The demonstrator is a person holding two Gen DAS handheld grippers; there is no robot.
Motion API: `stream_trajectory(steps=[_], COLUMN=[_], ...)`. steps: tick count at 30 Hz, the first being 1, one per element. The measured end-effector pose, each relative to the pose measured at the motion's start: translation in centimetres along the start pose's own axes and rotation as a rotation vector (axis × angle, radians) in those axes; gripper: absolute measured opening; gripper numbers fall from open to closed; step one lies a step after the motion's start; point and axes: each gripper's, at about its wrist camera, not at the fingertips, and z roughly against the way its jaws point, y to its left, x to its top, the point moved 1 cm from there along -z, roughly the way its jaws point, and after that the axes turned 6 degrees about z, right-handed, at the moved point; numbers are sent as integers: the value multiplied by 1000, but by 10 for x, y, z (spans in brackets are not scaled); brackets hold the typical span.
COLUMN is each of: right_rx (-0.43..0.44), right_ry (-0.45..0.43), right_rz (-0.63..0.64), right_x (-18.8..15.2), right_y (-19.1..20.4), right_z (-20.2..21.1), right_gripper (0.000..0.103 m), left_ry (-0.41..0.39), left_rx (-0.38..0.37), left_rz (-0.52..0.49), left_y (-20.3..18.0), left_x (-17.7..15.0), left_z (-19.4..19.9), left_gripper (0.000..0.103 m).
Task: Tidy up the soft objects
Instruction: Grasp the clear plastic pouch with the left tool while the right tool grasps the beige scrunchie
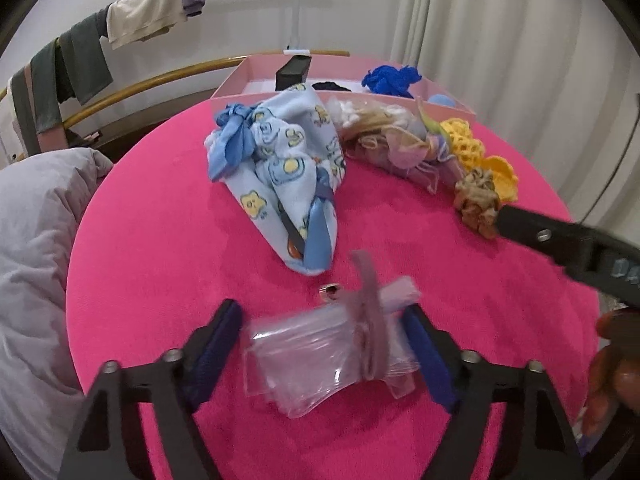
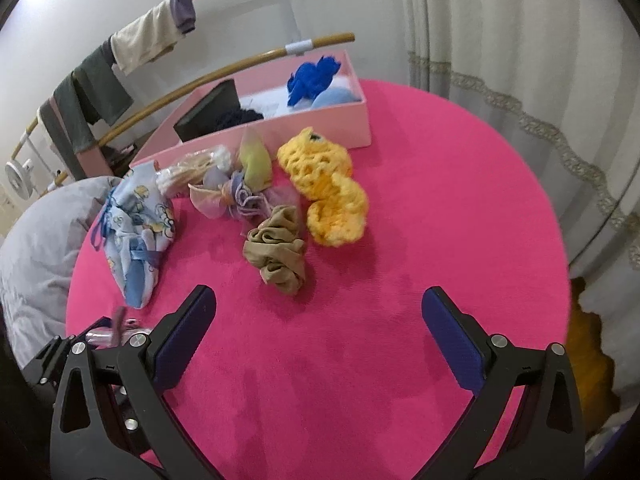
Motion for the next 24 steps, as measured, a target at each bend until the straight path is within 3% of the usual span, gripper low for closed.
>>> stream_trajectory(steps=[4, 6, 8, 10, 12, 24], right_rx=[33, 37, 48, 58, 53, 108], right_ry=[19, 17, 8, 9, 20, -3], right_rz=[-7, 0, 1, 7, 32, 20], right_x=[4, 8, 11, 15, 16, 2], right_y=[5, 9, 12, 15, 19, 22], right_z=[-20, -27, -30, -34, -37, -6], right_gripper=[80, 77, 61, 35, 26, 21], left_ry=[2, 4, 5, 4, 2, -27], left_rx=[-14, -18, -21, -21, -19, -13], left_rz=[2, 3, 3, 8, 13, 11], left_y=[3, 4, 6, 9, 11, 13], left_x=[4, 6, 6, 7, 8, 10], left_z=[-1, 1, 4, 6, 10, 32], left_gripper=[71, 71, 70, 70, 69, 69])
